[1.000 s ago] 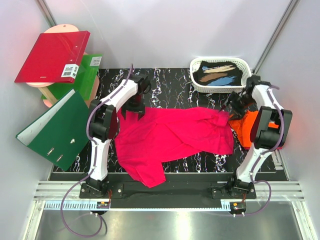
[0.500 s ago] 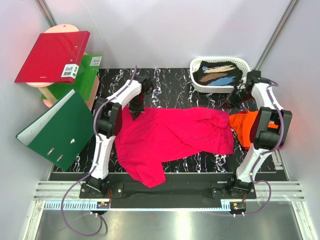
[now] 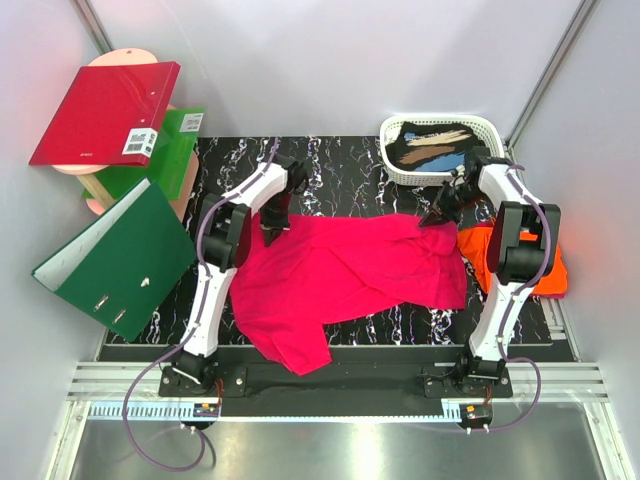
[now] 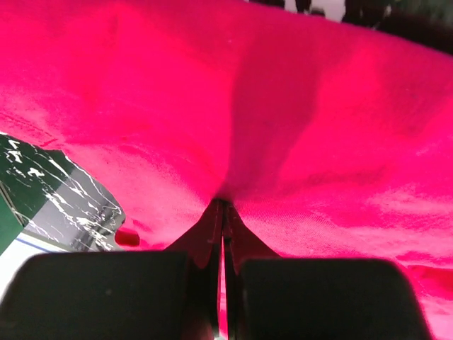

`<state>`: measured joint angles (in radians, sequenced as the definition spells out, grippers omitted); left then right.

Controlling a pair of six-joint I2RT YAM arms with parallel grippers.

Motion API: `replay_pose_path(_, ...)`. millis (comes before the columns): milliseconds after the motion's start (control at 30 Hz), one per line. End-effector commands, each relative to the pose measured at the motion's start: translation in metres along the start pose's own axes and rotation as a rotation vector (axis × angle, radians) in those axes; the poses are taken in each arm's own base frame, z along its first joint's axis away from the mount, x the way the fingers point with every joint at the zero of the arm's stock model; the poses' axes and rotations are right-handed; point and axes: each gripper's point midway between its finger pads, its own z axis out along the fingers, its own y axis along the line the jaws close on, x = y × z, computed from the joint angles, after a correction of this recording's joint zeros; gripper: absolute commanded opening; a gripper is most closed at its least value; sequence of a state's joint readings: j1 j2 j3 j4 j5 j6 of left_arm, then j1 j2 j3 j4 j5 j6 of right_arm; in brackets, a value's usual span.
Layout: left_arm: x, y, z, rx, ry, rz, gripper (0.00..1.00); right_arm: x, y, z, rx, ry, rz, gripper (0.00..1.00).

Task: Fold and stack the t-shirts
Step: Fold the flattened tshirt in 1/3 of the way

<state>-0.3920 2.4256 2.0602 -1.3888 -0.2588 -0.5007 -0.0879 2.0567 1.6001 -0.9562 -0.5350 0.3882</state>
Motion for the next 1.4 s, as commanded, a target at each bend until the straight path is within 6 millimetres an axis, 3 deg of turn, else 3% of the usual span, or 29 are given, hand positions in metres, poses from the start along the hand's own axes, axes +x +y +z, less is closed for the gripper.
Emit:
replay_pose_path(0,0.000,0.027,-0.011,-0.094,0.045,-0.059,0.00,-0.014,0.021,-0.028,-0.037,-0.085,-0.073,0.00)
replay_pose_path(133,-0.034,0.039,-0.012,-0.076,-0.018,-0.153,0.00,-0.013,0.024,-0.030,-0.049,-0.088,-0.083,0.00)
replay_pose_path(300,-0.062,0.055,-0.008,-0.057,-0.070,-0.218,0.00,-0.009,0.024,-0.030,-0.053,-0.079,-0.083,0.00)
replay_pose_path(500,-0.086,0.073,-0.005,-0.038,-0.112,-0.235,0.00,-0.008,0.023,-0.034,-0.040,-0.098,-0.093,0.00)
replay_pose_path(633,-0.091,0.069,-0.011,0.037,-0.127,-0.226,0.00,-0.009,0.025,-0.037,-0.047,-0.103,-0.096,0.00)
replay_pose_path(833,-0.094,0.045,-0.068,0.206,-0.239,-0.187,0.00,-0.004,0.031,-0.041,-0.076,-0.105,-0.108,0.00)
replay_pose_path(967,-0.080,0.023,-0.109,0.279,-0.322,-0.120,0.01,0.002,0.032,-0.043,-0.094,-0.100,-0.131,0.02)
replay_pose_path(1033,-0.064,0.012,-0.124,0.286,-0.361,-0.070,0.12,0.009,0.035,-0.041,-0.130,-0.072,-0.145,0.14)
replay_pose_path(1067,-0.057,0.009,-0.126,0.280,-0.364,-0.056,0.16,0.011,0.034,-0.040,-0.138,-0.063,-0.159,0.25)
replay_pose_path(1100,-0.042,0.005,-0.125,0.268,-0.356,-0.031,0.29,0.014,0.036,-0.040,-0.155,-0.052,-0.167,0.37)
replay_pose_path(1133,-0.035,0.003,-0.122,0.261,-0.347,-0.015,0.48,0.017,0.034,-0.038,-0.155,-0.042,-0.168,0.78)
replay_pose_path(1167,-0.028,0.002,-0.119,0.258,-0.332,-0.004,0.61,0.019,0.035,-0.037,-0.154,-0.040,-0.190,0.92)
replay_pose_path(1200,-0.015,0.000,-0.111,0.244,-0.305,0.012,0.74,0.019,0.034,-0.038,-0.146,-0.050,-0.206,0.99)
replay_pose_path(1233,-0.009,0.000,-0.107,0.233,-0.299,0.019,0.99,0.021,0.033,-0.037,-0.139,-0.055,-0.221,1.00)
replay_pose_path(1367,0.012,-0.003,-0.098,0.231,-0.280,0.047,0.99,0.027,0.049,-0.050,-0.215,-0.092,-0.255,1.00)
